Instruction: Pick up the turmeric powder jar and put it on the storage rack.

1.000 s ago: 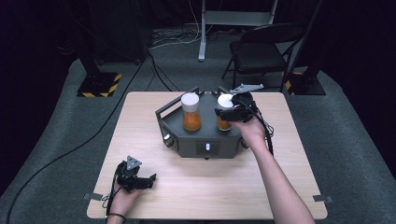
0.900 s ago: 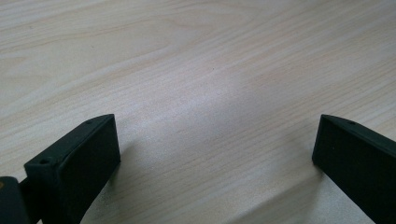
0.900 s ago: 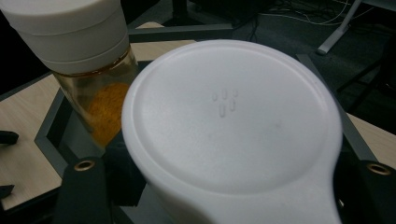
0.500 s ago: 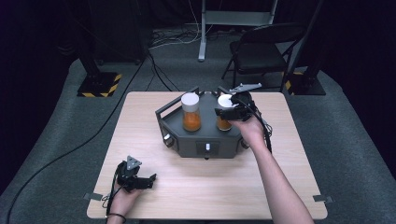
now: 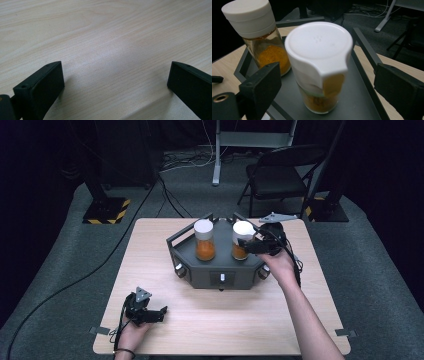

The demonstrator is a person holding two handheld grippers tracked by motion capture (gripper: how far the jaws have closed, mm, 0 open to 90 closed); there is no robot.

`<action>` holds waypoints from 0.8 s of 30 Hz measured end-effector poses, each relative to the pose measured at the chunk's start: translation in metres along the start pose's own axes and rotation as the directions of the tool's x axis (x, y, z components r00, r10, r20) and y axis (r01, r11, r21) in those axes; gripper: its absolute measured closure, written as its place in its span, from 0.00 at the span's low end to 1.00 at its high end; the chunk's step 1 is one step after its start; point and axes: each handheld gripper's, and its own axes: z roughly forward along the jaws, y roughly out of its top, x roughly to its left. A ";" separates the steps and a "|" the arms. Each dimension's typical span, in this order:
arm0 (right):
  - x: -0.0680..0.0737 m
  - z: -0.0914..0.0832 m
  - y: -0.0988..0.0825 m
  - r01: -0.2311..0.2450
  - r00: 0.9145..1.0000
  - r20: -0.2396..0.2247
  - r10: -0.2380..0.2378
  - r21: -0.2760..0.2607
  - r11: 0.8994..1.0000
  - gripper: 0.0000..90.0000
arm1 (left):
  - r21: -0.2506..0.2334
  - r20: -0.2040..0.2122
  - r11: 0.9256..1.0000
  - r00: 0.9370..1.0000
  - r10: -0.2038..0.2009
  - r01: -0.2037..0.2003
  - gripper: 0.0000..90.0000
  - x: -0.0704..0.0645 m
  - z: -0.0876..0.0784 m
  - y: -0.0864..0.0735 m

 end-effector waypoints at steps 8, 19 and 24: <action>-0.013 -0.024 -0.036 -0.024 1.000 -0.004 0.023 -0.042 0.999 0.01 | 0.000 0.000 1.000 1.000 -0.001 0.001 0.00 0.000 0.000 0.000; -0.026 -0.049 -0.082 -0.064 0.998 0.015 0.064 -0.030 0.998 0.00 | 0.000 0.000 1.000 1.000 -0.001 0.001 0.00 0.000 0.000 0.000; -0.032 -0.056 -0.103 -0.083 0.996 0.015 0.083 -0.023 0.996 0.00 | -0.001 -0.002 1.000 1.000 -0.003 0.003 0.00 0.000 0.000 0.000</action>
